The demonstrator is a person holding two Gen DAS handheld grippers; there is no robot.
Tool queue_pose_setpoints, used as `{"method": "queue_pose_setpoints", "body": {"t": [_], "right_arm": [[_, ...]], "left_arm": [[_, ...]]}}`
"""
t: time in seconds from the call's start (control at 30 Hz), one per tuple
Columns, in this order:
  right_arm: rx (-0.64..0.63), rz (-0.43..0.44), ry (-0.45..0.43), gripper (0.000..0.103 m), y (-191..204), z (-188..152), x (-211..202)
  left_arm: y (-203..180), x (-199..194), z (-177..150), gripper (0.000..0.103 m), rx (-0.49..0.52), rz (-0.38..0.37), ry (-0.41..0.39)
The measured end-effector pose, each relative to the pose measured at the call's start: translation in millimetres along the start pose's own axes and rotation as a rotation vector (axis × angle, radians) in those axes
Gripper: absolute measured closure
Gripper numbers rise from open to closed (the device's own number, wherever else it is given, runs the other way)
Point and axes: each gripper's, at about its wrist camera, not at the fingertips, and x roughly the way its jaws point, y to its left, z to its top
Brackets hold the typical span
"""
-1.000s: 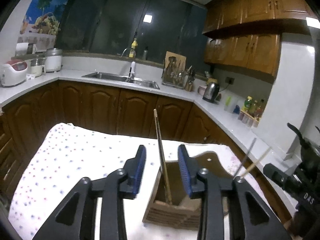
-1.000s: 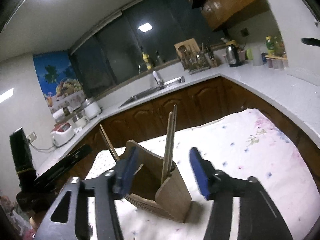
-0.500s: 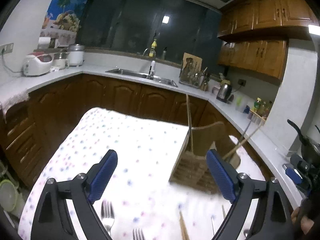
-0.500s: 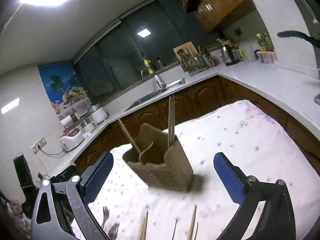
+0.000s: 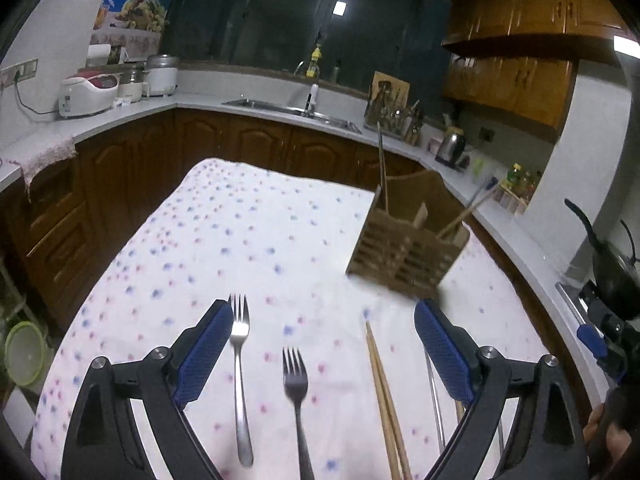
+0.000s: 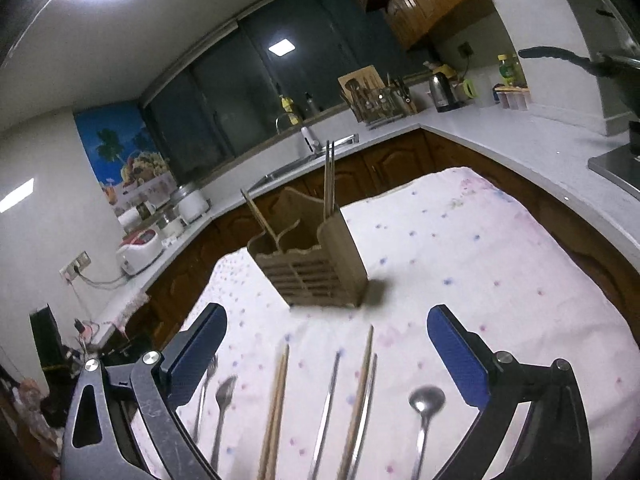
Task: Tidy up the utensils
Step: 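Move both open tools back over the remaining utensils, then lower the right tool toward a wooden chopstick while the left tool approaches another wooden chopstick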
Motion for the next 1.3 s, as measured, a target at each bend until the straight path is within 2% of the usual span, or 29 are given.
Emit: {"method": "queue_pose_setpoints", "body": {"t": [0.17, 0.37, 0.63, 1.07, 1.3], "right_arm": [[-0.034, -0.035, 0.03, 0.002, -3, -21, -10], [-0.017, -0.044, 0.073, 0.002, -10, -38, -12], [-0.027, -0.043, 0.093, 0.002, -9, -44, -11], [-0.038, -0.048, 0.123, 0.003, -13, -44, 3], [-0.04, -0.047, 0.164, 0.016, -15, -43, 21]], "left_arm": [[-5, -12, -9, 0.011, 0.014, 0.002, 0.025], [-11, -15, -20, 0.011, 0.032, 0.01, 0.073], [-27, -12, -22, 0.011, 0.087, 0.03, 0.14], [-44, 20, -18, 0.012, 0.15, 0.05, 0.21], [-56, 44, -16, 0.016, 0.175, 0.052, 0.249]]}}
